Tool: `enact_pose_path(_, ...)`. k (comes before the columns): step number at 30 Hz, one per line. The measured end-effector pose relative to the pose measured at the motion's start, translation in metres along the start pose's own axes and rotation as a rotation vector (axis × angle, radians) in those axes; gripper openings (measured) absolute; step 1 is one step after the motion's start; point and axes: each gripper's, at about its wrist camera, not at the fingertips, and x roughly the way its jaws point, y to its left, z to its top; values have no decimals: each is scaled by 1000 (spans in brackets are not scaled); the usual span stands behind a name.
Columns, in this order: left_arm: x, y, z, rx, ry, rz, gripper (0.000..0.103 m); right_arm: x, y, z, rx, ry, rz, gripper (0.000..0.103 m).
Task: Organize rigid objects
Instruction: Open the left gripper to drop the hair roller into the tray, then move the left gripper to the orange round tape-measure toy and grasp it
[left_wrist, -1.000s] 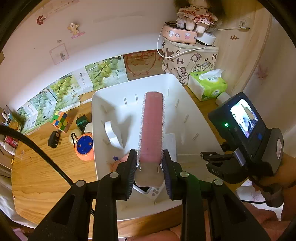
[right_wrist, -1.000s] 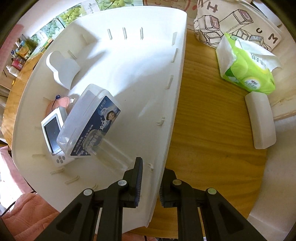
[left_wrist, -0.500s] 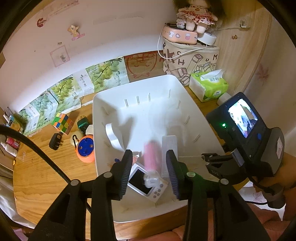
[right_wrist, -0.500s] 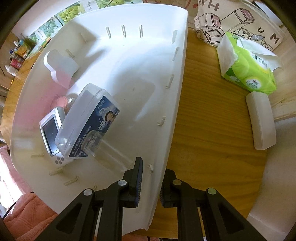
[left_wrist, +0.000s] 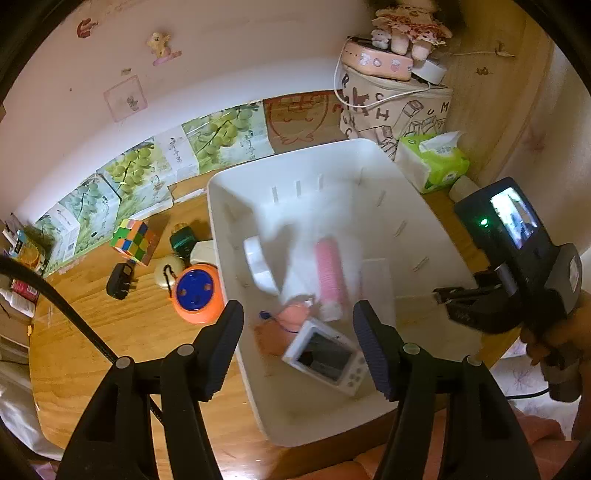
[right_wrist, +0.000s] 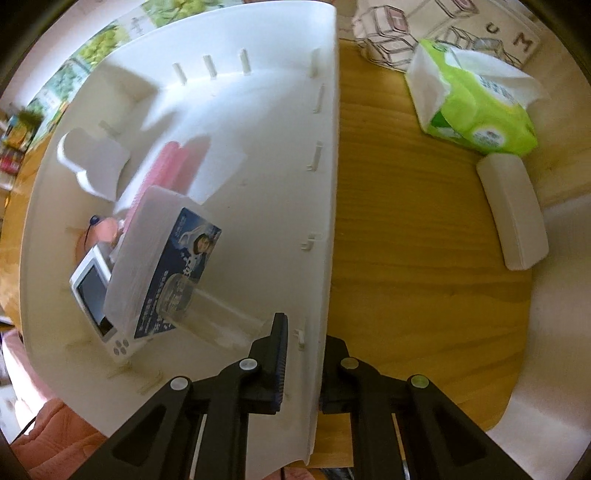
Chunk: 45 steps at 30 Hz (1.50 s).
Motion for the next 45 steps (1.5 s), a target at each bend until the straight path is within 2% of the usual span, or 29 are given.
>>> enact_pose_path(9,11,45,-2,43,56,-21,66,2,-13,0,148,24,-37,12)
enact_pose_path(16,27,82,-5,65,112,-29,66,4,-22,13,234,48,-62,12)
enact_pose_path(29,71,141,-8,31,199,-73,66,5,-37,18,314,64,-97,13)
enact_pose_path(33,87,155,-10,-3,229,-120,66,6,-32,14,319,61,-107,13)
enact_pose_path(37,105,163,-15,-32,271,-192,71,6,-33,14,331,60,-121,15)
enact_pose_path(41,117,164,-16,-30,285,-211,80,5,-28,13,333,62,-138,15)
enact_pose_path(45,126,155,-15,15,288,-225,82,6,-23,12,341,62,-150,16)
